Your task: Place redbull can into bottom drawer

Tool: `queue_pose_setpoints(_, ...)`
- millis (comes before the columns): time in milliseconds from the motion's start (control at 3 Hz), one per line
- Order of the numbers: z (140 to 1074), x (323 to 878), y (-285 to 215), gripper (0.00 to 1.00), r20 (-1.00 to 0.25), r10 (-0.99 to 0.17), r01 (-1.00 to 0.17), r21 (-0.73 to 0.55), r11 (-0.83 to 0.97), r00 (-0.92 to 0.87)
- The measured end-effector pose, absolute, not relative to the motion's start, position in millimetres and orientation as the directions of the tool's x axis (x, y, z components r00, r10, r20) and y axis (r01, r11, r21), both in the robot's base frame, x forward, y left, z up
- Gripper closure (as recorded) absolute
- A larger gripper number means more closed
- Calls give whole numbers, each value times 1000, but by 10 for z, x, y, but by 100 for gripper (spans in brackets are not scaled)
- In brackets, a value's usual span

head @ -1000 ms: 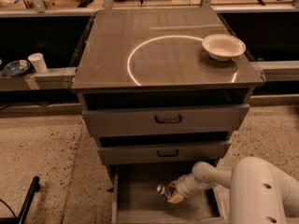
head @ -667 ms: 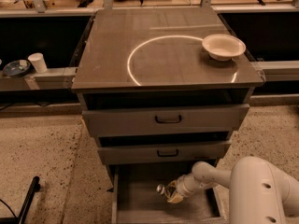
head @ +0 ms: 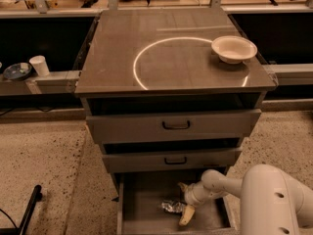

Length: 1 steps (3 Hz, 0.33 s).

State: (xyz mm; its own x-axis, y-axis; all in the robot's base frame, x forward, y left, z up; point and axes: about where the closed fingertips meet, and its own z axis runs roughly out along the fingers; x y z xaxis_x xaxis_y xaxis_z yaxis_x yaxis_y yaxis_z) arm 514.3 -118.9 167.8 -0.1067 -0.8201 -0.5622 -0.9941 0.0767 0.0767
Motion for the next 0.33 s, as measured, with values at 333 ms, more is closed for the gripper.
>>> queue_pose_setpoints(333,1678,5143,-1189,0,-562,-820,-994,77,77,-107)
